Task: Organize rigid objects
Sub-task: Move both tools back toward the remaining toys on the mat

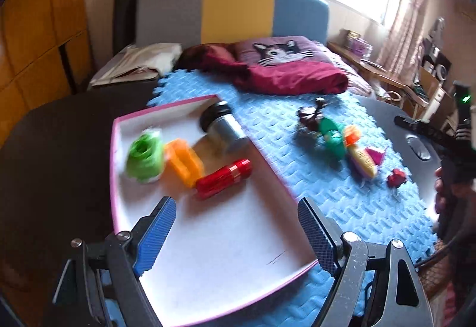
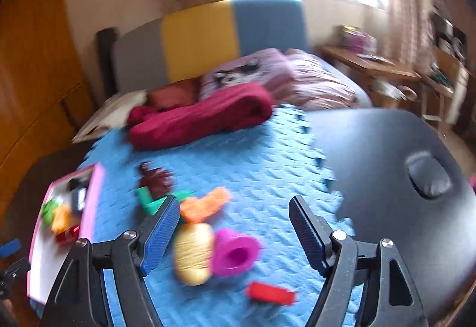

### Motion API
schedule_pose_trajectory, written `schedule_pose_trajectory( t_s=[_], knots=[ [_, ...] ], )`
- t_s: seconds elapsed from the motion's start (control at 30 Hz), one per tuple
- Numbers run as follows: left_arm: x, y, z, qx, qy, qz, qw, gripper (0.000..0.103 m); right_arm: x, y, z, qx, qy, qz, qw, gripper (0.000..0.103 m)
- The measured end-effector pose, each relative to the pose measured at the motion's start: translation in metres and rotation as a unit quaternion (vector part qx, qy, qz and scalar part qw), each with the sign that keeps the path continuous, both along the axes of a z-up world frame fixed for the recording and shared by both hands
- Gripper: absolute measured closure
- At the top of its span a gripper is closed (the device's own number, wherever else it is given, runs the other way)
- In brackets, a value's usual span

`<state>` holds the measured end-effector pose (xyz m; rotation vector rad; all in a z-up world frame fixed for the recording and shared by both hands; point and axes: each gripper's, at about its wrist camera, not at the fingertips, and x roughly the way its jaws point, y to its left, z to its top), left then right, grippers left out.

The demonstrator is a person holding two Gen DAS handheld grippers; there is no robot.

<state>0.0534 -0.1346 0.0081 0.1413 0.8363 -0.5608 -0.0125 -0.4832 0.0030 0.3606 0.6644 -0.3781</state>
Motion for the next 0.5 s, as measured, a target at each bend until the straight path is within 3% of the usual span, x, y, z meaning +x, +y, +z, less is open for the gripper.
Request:
schedule_pose_trajectory(
  t_s=[0.07,0.17,0.33,0.5],
  knots=[
    [0.006,-0.014,0.003,-0.006,0.006,-0.008,0.9999,0.019,-0.002,-0.013,-0.003,0.04,-0.008,-0.013,0.999,0.026],
    [0.015,-0.039,0.009,-0.01,0.005,-0.021,0.9997,0.025,-0.005,-0.02,-0.002,0.061,-0.023,-0.018,0.998,0.026],
    [0.03,-0.089,0.01,-0.001,-0.001,-0.048,0.9989,0.048,-0.009,-0.023,-0.005,0.083,-0.024,-0.012,0.996,0.026],
    [0.052,-0.133,0.002,0.008,0.011,-0.059,0.9982,0.048,-0.01,-0.028,-0.008,0.1,-0.026,-0.016,0.995,0.026]
  ],
)
